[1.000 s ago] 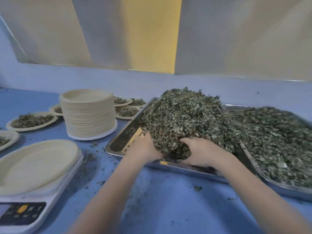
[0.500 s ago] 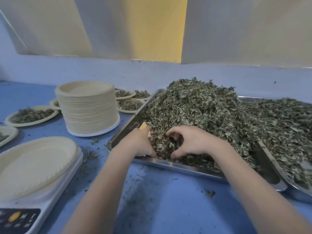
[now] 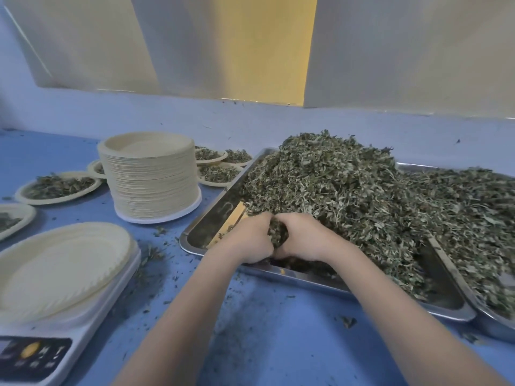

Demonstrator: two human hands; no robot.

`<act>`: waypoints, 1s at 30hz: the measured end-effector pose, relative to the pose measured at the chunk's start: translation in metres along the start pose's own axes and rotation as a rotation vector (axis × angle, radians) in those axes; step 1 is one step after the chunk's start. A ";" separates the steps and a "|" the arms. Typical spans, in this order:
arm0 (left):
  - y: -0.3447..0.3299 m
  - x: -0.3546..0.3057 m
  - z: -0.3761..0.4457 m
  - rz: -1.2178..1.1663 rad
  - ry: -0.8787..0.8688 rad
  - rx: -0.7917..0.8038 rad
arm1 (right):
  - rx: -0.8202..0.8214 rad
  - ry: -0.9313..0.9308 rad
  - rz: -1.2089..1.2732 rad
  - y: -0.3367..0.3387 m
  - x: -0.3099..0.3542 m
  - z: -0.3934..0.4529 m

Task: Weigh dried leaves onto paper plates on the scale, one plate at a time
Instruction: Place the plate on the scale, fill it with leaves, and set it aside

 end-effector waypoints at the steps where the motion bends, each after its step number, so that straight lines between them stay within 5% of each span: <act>1: 0.005 -0.001 -0.001 -0.011 -0.006 -0.029 | -0.020 -0.001 0.040 0.004 0.004 0.001; 9: 0.085 0.024 -0.042 0.105 0.050 -0.121 | -0.004 0.148 0.065 0.018 0.093 0.026; 19: 0.155 0.133 -0.146 0.035 0.330 -0.147 | 0.199 0.367 0.171 -0.056 0.238 0.056; 26: 0.146 0.183 -0.180 -0.157 0.323 -0.098 | 0.427 0.295 -0.020 -0.066 0.241 0.066; 30: 0.146 0.202 -0.188 -0.161 0.320 -0.229 | 0.281 0.349 0.104 -0.061 0.240 0.067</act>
Point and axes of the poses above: each hand's wrist, its own z-axis towards the middle knuckle, its own y-axis out of the back of the hand, x = y × z, the point moved 2 cm from there along z, towards the middle knuckle, and after that the axes turned 5 degrees about z, right-handed, at the moved point
